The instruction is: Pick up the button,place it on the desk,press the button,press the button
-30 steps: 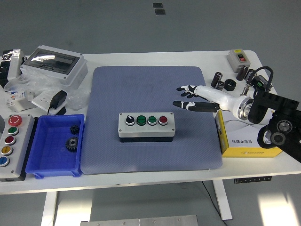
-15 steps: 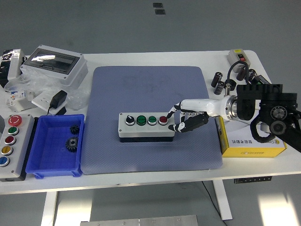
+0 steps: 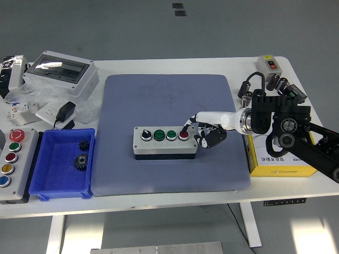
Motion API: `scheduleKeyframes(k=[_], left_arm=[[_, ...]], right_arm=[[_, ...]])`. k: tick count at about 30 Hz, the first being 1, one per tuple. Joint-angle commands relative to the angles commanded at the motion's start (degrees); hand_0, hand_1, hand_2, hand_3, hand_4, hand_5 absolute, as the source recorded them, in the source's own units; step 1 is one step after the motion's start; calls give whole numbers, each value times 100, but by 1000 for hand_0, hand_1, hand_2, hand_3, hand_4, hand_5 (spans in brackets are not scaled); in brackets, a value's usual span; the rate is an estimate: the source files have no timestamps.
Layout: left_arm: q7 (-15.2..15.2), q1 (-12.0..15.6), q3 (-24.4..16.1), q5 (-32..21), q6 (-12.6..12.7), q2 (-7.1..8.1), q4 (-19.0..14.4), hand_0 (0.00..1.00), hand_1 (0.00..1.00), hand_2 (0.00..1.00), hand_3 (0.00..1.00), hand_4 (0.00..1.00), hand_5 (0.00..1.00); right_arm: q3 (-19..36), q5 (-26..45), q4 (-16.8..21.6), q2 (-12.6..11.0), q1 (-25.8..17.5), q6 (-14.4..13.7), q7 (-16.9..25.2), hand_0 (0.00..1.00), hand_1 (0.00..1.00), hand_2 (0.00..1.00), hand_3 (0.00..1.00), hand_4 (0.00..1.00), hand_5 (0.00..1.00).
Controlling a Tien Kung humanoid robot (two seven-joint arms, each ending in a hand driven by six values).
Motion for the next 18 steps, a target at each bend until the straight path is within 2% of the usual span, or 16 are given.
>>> scheduleKeyframes(k=[10,18], left_arm=[[-5,3,-3,4,1,-2,0,626,540,516,581,613,175],[-14,9,-19,13,2,-7,0,626,539,515,581,614,176]], right_arm=[[-172,-160,-77,27,-40,-191,96,2,106,262,813,246,105],[738,549,548,-113,-405,-333,727,2,106,260,812,245,103]])
